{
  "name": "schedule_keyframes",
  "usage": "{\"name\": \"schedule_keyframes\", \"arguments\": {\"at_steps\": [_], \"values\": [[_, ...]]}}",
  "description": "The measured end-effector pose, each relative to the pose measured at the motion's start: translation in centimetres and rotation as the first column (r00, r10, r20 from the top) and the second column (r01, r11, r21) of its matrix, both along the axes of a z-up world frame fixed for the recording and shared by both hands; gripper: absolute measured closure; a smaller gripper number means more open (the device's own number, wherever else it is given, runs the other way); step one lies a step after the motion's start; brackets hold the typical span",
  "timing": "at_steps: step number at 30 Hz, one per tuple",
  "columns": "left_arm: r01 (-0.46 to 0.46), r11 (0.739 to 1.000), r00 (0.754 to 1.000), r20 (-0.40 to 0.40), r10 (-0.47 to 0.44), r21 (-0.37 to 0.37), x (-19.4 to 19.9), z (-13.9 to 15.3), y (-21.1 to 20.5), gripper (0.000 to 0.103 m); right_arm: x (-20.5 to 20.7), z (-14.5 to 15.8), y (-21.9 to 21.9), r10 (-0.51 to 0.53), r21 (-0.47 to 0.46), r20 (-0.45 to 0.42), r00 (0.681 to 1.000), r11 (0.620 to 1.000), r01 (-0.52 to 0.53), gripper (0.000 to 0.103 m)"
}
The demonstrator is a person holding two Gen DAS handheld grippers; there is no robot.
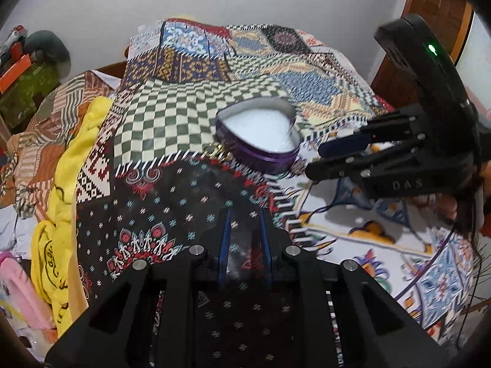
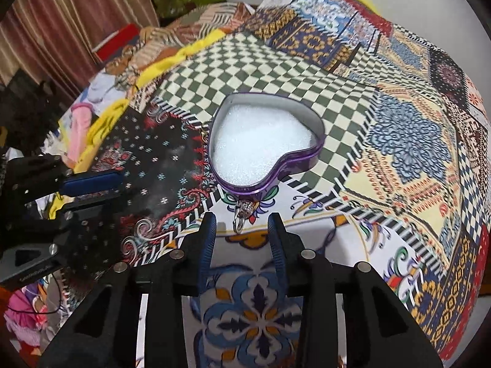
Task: Organize jewelry
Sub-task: 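Carry the ring and earring in both tools over the purple heart tin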
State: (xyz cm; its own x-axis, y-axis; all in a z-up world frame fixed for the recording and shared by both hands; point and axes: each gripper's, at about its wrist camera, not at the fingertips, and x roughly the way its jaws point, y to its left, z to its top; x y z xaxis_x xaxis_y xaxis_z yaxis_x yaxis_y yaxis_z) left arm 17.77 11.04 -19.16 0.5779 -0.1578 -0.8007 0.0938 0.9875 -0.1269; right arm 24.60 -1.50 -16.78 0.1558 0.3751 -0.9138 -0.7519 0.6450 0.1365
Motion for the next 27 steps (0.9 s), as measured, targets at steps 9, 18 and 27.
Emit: {"name": "schedule_keyframes", "arguments": {"at_steps": [9,18,27], "values": [[-0.022,0.999,1.0,-0.021,0.021,-0.031,1.4,-1.2,1.3,0.085,0.8,-1.5,1.5,0.019,-0.044,-0.02,1.0,0.999,-0.02,0.084],[-0.025,0.998,0.998,-0.065,0.022,-0.049,4.5,-2.4,1.9,0.08,0.7,-1.1,1.2,0.02,0.011,-0.035,0.999,1.0,-0.02,0.089],[-0.036,0.999,0.997,-0.073,0.034,-0.03,8.0,-3.2,2.1,0.069,0.7,0.5,-0.8,0.001,0.054,0.014,1.0,0.999,-0.002,0.089]]}}
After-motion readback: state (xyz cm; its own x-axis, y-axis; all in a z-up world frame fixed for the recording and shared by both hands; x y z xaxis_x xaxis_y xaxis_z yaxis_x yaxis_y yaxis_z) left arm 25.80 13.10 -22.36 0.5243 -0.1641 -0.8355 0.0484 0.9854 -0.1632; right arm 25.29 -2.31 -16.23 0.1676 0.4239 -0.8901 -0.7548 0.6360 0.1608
